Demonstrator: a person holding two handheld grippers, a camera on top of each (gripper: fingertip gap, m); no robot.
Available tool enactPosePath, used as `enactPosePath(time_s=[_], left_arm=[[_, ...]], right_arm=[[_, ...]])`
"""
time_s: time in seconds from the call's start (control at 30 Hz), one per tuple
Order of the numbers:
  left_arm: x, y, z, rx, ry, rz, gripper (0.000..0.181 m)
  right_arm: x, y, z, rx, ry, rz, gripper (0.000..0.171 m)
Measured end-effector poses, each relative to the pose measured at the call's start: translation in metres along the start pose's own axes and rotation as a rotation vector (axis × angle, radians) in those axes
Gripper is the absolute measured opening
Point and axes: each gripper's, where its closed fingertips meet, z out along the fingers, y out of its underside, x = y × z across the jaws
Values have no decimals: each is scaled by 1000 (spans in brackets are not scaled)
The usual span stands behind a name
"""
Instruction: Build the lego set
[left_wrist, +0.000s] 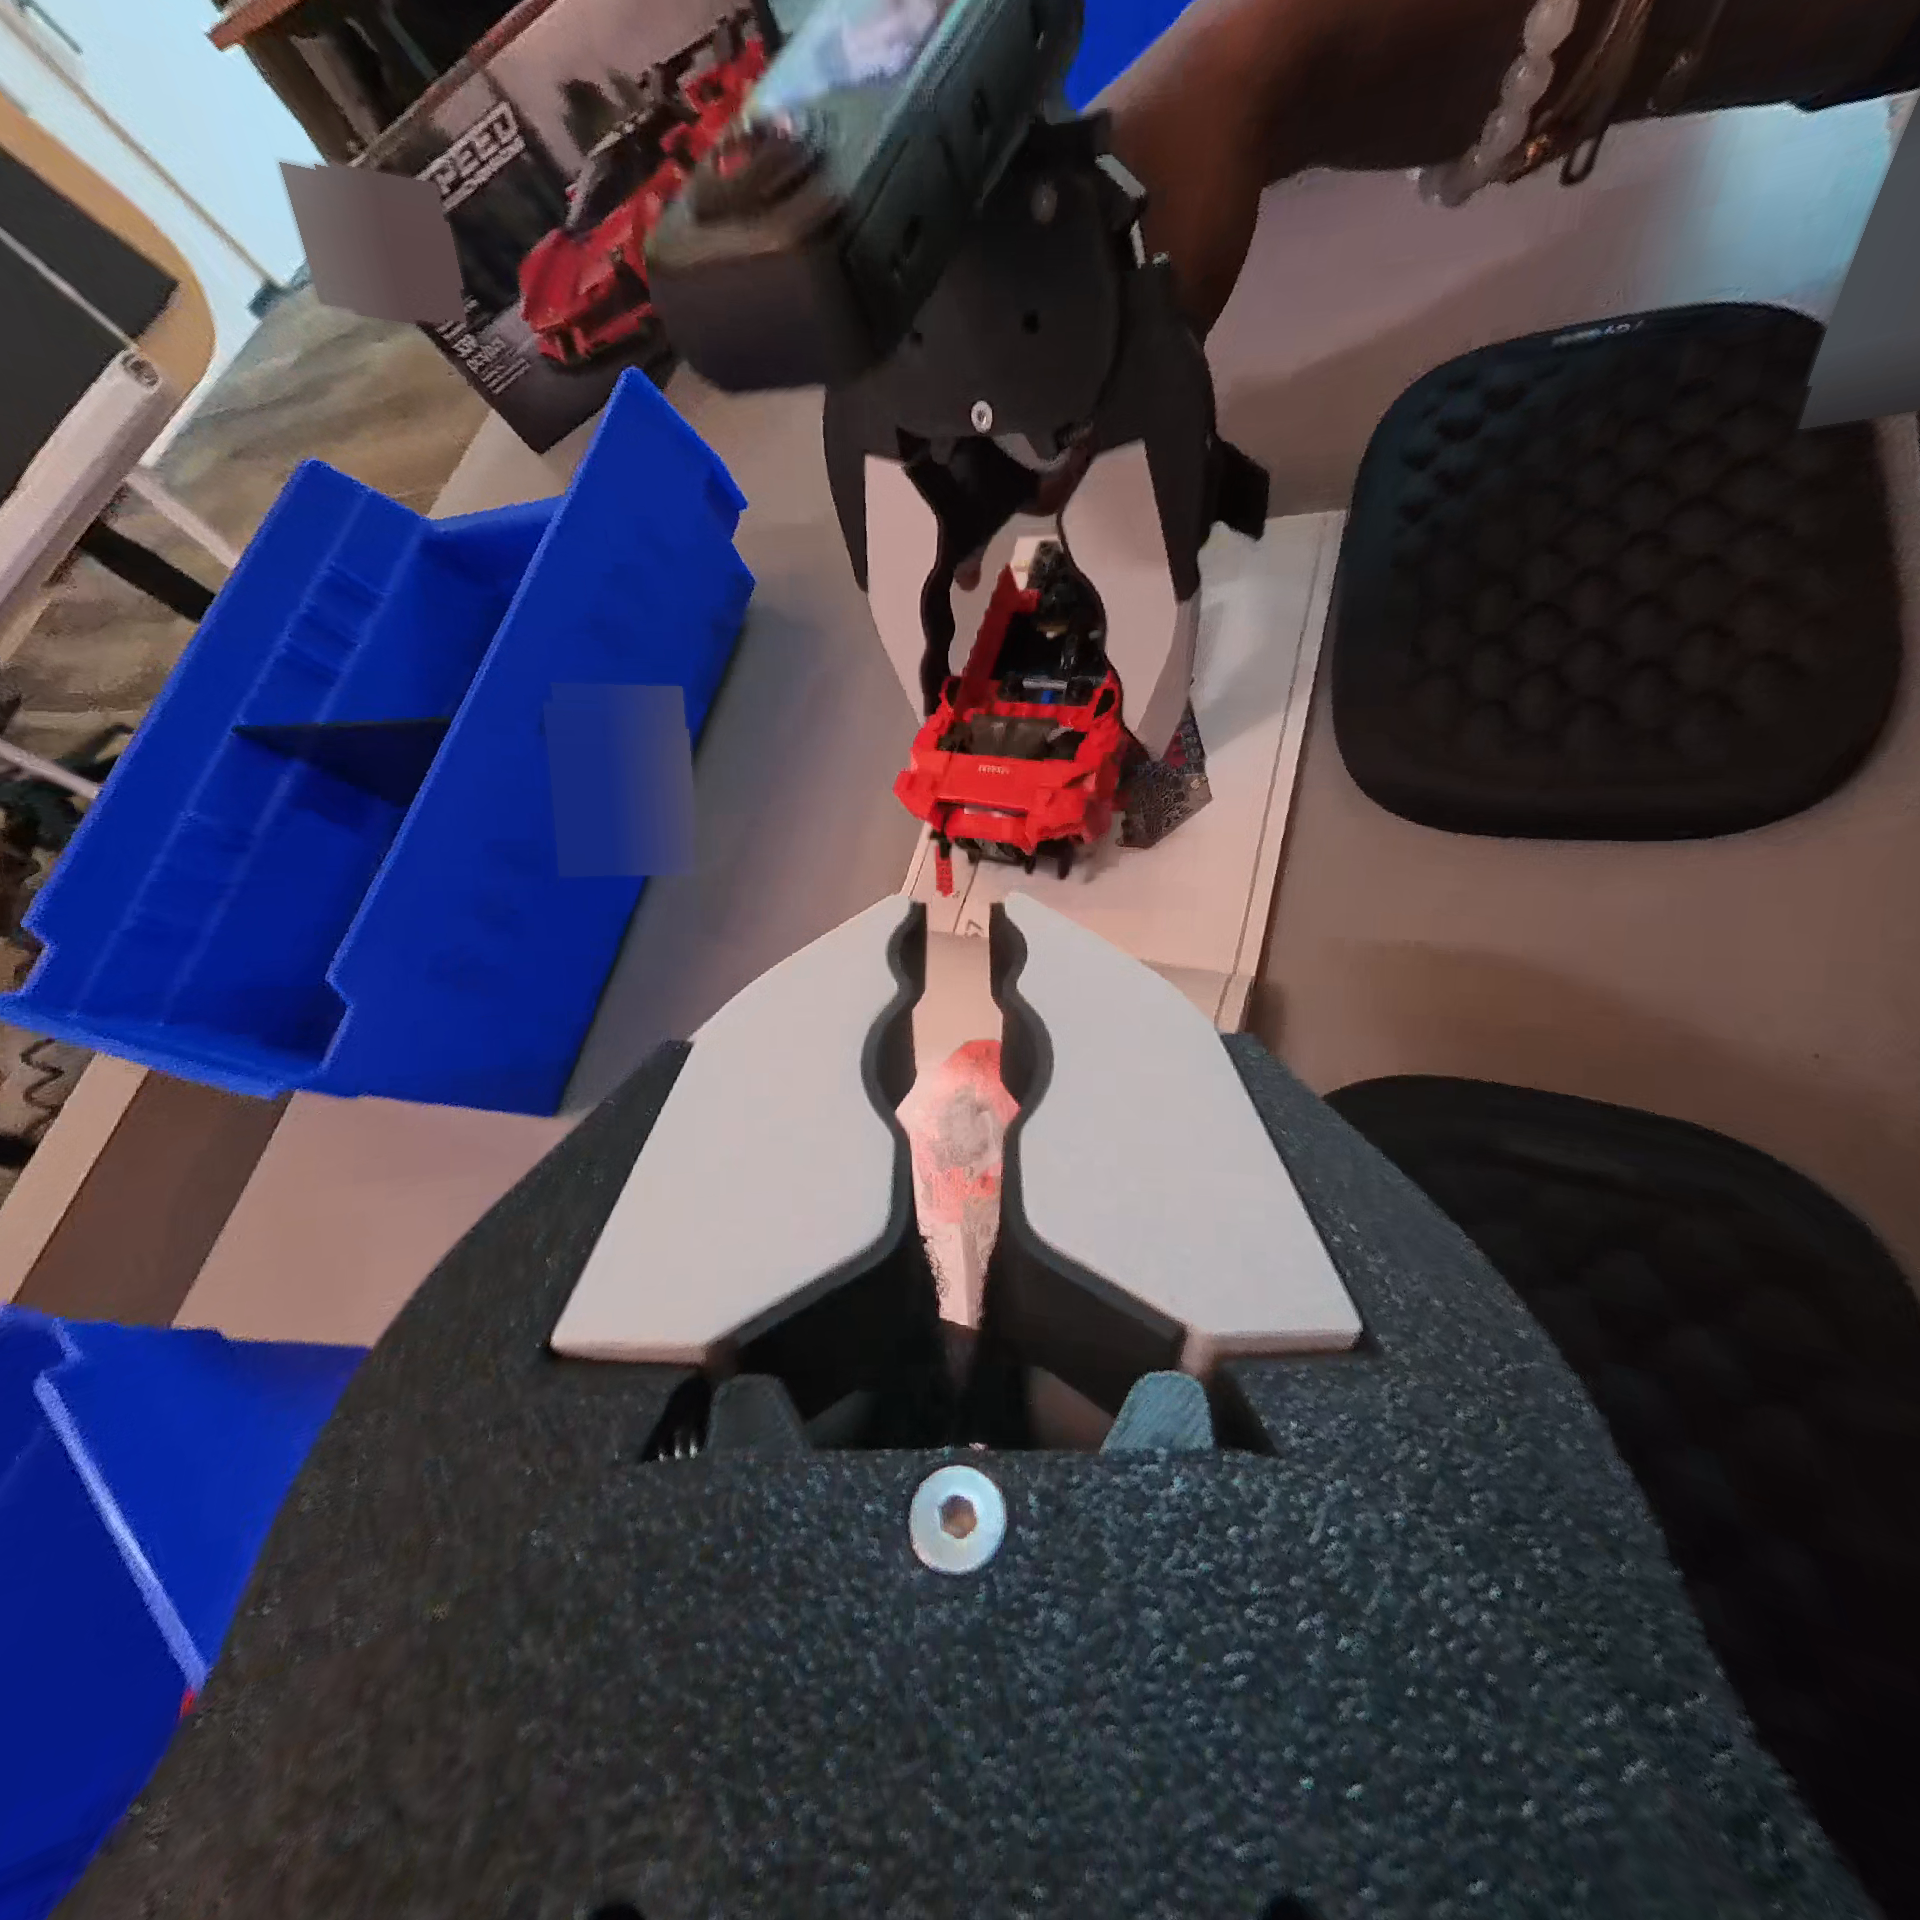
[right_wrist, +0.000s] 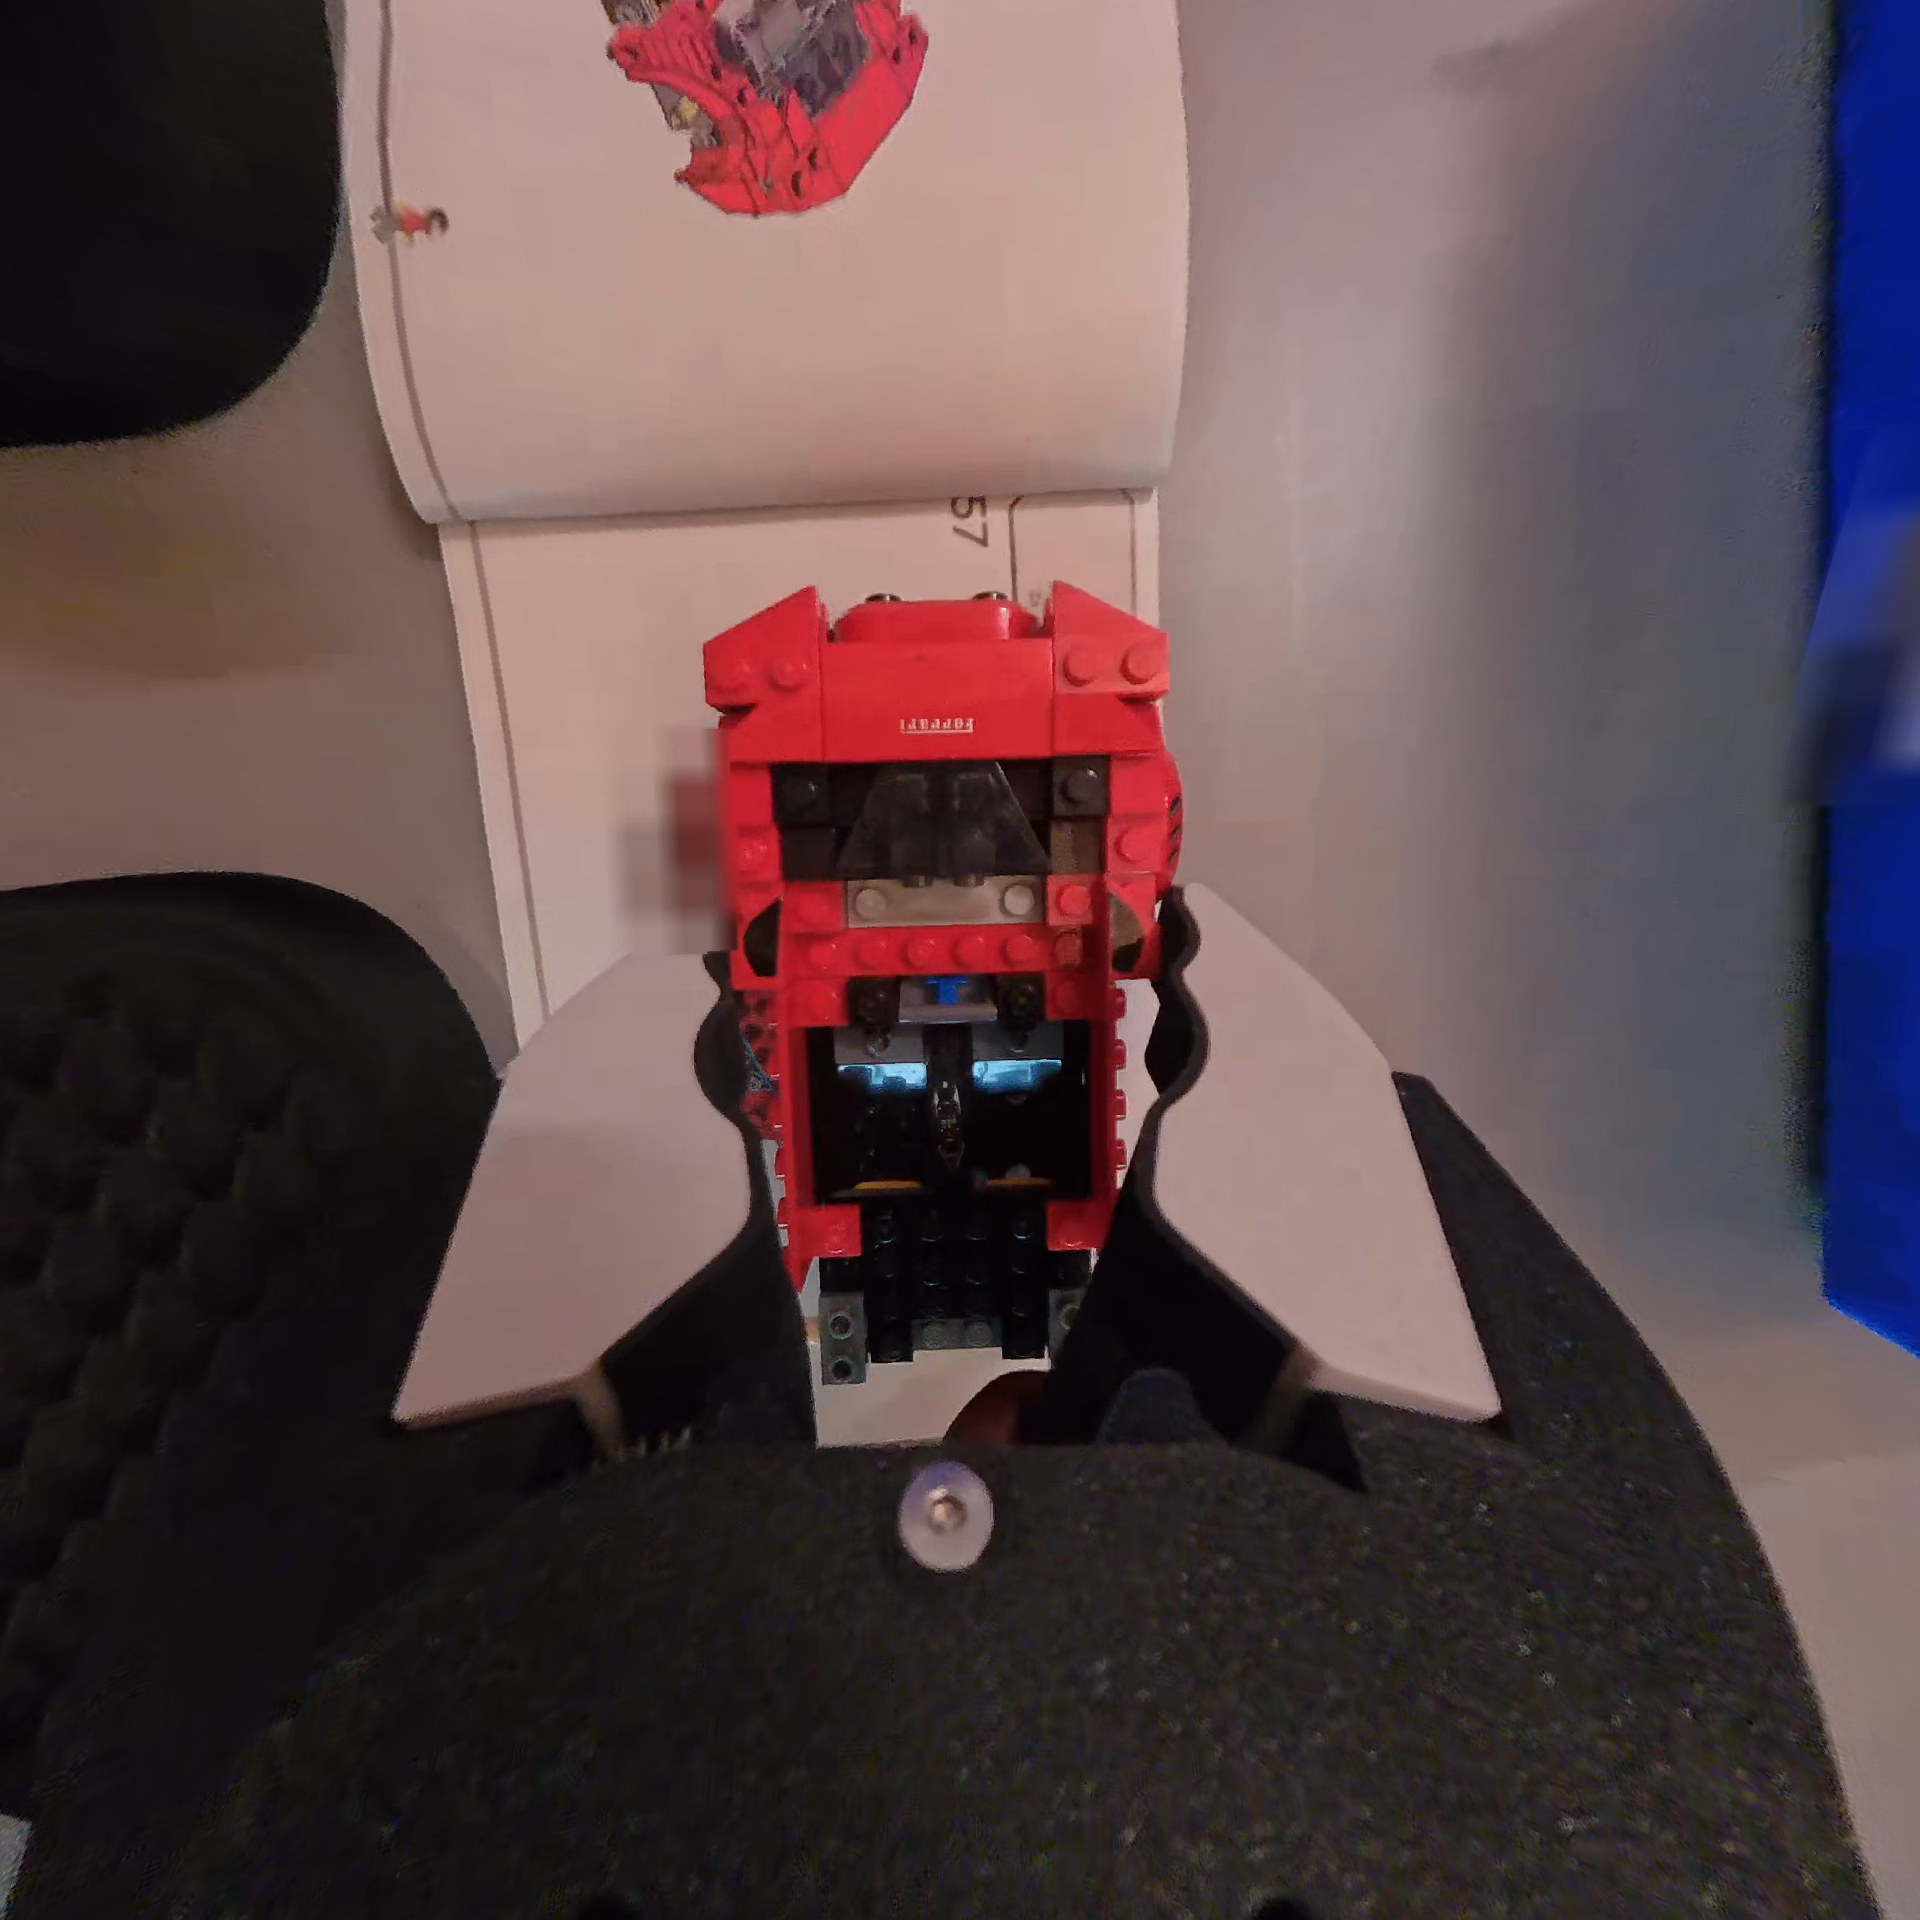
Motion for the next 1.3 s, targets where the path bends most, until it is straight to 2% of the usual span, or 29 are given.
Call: enactPosePath(time_s=[0.17, 0.3, 0.57, 0.73, 1.03, 1.17, 1.3], left_arm=[[4, 17, -8, -11, -38, -40, 12], [12, 21, -13, 25, -51, -106, 12], [28, 5, -16, 190, -70, -241, 13], [30, 1, -20, 237, -75, -254, 13], [14, -9, -37, 353, -166, -273, 17], [-11, -35, -60, 519, -231, -310, 17], [-36, -64, -76, 670, -209, -389, 25]], right_arm=[[8, -7, -21, 5, -4, 6, 76], [17, -24, -61, 21, -45, 14, 76], [39, -95, -166, 126, -189, 81, 76], [41, -133, -211, 253, -300, 178, 76], [22, -137, -219, 330, -378, 182, 76], [8, -132, -210, 351, -397, 148, 76], [-8, -126, -197, 379, -393, 119, 76]])
